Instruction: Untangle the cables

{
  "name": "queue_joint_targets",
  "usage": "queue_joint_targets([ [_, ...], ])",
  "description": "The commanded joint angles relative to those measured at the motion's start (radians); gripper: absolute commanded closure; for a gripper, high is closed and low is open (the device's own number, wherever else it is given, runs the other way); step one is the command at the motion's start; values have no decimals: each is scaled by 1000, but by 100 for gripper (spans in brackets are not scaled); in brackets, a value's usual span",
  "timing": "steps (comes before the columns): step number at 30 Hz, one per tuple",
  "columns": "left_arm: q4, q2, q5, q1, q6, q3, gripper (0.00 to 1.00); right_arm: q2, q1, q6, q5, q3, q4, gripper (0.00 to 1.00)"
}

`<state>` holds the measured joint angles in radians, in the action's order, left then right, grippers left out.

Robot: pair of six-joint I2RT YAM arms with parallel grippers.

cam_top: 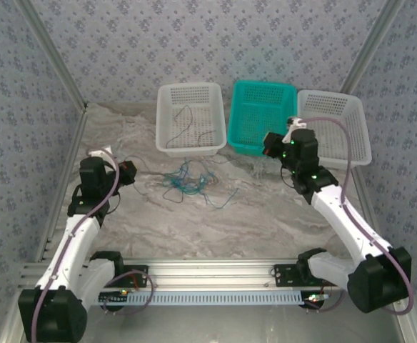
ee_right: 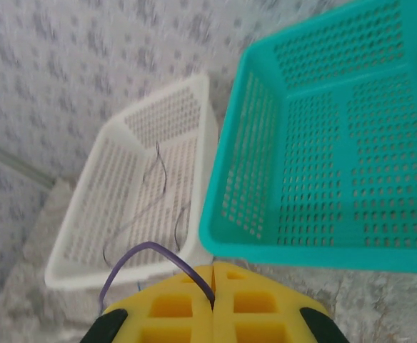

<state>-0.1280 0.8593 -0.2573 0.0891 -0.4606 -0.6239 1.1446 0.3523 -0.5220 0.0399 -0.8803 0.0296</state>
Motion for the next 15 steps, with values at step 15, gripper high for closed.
queue_joint_targets([
  [15, -57, 54, 224, 223, 110, 0, 100, 107, 83, 4, 219, -534, -3, 100],
])
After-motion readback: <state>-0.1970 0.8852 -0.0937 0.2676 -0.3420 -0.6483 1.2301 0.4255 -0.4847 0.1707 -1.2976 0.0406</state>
